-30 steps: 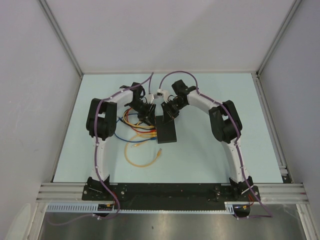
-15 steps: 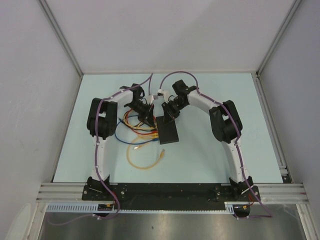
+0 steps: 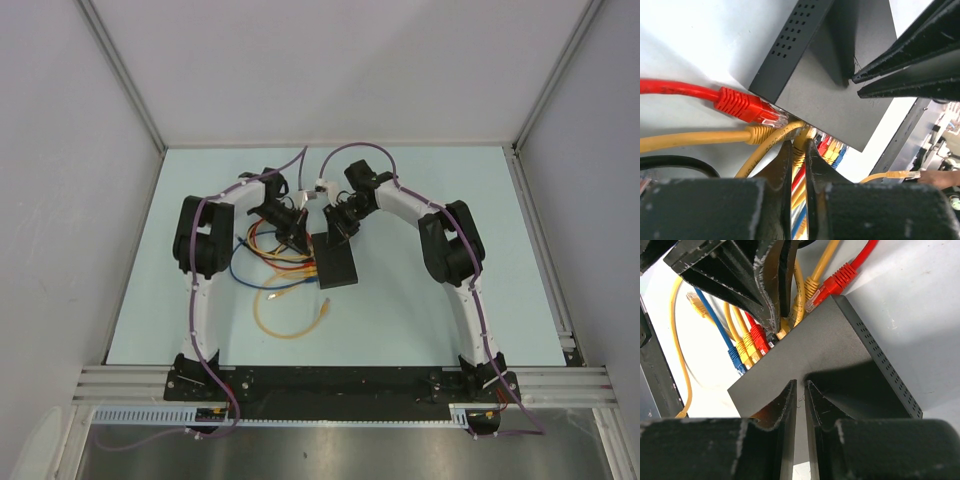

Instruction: Pull the plug from the switch port

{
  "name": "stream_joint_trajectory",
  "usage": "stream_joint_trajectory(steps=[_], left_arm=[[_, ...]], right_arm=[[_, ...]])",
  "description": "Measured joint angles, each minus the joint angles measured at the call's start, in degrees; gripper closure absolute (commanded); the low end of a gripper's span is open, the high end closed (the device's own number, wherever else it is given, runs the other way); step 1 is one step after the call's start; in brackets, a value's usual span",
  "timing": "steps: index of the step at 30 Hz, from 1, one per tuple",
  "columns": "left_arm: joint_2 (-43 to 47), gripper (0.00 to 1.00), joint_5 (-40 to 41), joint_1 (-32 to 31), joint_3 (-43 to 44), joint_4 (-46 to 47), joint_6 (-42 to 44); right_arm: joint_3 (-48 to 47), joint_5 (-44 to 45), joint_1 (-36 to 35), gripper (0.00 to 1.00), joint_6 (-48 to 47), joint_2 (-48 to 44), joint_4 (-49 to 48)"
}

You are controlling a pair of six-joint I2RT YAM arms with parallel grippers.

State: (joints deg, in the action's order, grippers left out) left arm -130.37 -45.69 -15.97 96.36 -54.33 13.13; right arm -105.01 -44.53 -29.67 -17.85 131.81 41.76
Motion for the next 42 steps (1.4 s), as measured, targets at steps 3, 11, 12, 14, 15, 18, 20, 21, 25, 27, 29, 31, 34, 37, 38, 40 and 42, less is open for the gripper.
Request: stream_joint_trajectory(steps=[3, 11, 12, 14, 15, 18, 20, 21, 25, 27, 29, 31, 34, 37, 38, 40, 42], left_arm=[[0.8, 1.0, -0.1, 0.5, -1.3, 0.0, 1.7], [1.7, 1.0, 2.0, 3.0, -3.7, -4.3, 4.6], [1.8, 1.0, 2.4, 3.3, -3.8, -4.8, 4.9], [1.8, 1.0, 2.7, 3.5, -3.8, -5.0, 5.0], [1.8, 1.0, 2.8, 3.5, -3.8, -5.1, 5.0], [2.1, 1.0, 3.1, 3.5, -3.8, -5.2, 5.1], [2.5, 1.0, 3.6, 3.4, -3.8, -5.3, 5.6], [3.0, 1.0, 4.3, 3.4, -3.8, -5.9, 6.5], [4.4, 1.0, 6.1, 3.5, -1.7, -9.7, 10.2], [5.7, 1.0, 7.0, 3.8, 0.0, -11.9, 12.5], [8.0, 1.0, 8.0, 4.3, 0.9, -13.9, 14.2], [11.1, 1.0, 8.7, 5.7, 0.9, -15.8, 15.5], [17.0, 1.0, 11.5, 9.7, -0.1, -17.0, 17.2], [23.2, 1.0, 16.2, 15.7, -3.3, -17.2, 19.0], [24.8, 1.0, 18.0, 17.8, -4.4, -17.1, 19.4], [27.1, 1.0, 21.5, 21.5, -7.3, -16.0, 20.0], [28.3, 1.0, 24.8, 24.1, -10.4, -14.1, 20.4]], right_arm=[[0.2, -0.4, -0.1, 0.82, 0.0, 0.0, -0.2], [0.4, -0.9, -0.7, 0.81, 0.1, 0.0, -0.8], [0.4, -0.9, -0.7, 0.81, 0.1, 0.0, -0.8], [0.4, -0.9, -0.7, 0.81, 0.1, 0.0, -0.8], [0.4, -0.9, -0.7, 0.81, 0.1, 0.0, -0.8], [0.4, -0.9, -0.7, 0.81, 0.1, 0.0, -0.8], [0.4, -0.9, -0.7, 0.81, 0.1, 0.0, -0.8], [0.4, -0.9, -0.7, 0.81, 0.1, 0.0, -0.8], [0.4, -0.9, -0.7, 0.81, 0.2, 0.0, -0.8], [0.4, -0.9, -0.7, 0.81, 0.2, 0.0, -0.8], [0.4, -0.9, -0.7, 0.81, 0.2, 0.0, -0.8], [0.4, -0.9, -0.7, 0.81, 0.2, 0.0, -0.8], [0.4, -0.9, -0.5, 0.81, 0.2, 0.0, -0.9], [0.4, -0.9, -0.4, 0.8, 0.2, 0.0, -0.9], [0.4, -1.0, -0.4, 0.8, 0.3, 0.0, -0.9], [0.4, -1.0, -0.3, 0.8, 0.3, 0.0, -0.9], [0.4, -1.0, -0.3, 0.8, 0.4, 0.0, -0.9]])
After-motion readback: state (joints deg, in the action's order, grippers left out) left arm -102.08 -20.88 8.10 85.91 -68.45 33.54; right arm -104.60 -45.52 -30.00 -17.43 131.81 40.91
